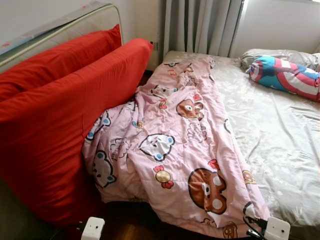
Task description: Clean up the room
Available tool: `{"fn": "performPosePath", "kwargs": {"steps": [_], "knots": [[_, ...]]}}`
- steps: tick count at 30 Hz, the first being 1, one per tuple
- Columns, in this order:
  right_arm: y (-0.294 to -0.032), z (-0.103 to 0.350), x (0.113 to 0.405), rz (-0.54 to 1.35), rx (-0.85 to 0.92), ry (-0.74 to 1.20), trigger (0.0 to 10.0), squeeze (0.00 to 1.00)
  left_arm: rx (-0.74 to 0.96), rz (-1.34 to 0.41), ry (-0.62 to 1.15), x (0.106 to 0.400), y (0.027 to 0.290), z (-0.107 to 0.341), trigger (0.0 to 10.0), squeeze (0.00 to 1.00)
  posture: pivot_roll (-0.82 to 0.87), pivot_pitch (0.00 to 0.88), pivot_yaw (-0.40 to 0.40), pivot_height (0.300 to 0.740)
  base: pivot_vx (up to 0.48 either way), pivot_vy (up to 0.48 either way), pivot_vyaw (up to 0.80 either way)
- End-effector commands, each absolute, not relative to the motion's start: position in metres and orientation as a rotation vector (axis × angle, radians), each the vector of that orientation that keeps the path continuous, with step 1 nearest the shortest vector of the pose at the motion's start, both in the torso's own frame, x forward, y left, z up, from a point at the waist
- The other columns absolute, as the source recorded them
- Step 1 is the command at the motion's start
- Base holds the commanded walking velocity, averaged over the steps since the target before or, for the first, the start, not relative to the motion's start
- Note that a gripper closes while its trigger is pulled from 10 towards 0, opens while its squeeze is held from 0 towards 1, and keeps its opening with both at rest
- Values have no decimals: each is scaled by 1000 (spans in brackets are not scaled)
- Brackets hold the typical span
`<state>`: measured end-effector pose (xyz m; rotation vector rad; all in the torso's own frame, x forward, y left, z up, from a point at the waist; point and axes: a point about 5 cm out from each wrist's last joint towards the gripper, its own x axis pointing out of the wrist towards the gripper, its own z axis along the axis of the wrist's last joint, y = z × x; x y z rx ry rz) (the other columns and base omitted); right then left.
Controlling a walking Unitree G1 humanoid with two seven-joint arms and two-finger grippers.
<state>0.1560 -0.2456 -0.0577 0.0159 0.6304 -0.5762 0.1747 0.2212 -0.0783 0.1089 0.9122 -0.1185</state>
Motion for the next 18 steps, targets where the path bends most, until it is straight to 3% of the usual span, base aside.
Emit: {"fn": "performPosePath", "kwargs": {"steps": [1, 18], "knots": [[-252, -57, 153, -613, 11, 619, 10000, 1000, 115, -127, 935, 171, 223, -80, 10000, 0, -33, 42, -21, 740, 0, 0, 0], [-256, -54, 160, -623, 4, 576, 10000, 1000, 113, -130, 934, 172, 223, -80, 10000, 0, -30, 40, -22, 740, 0, 0, 0]]}}
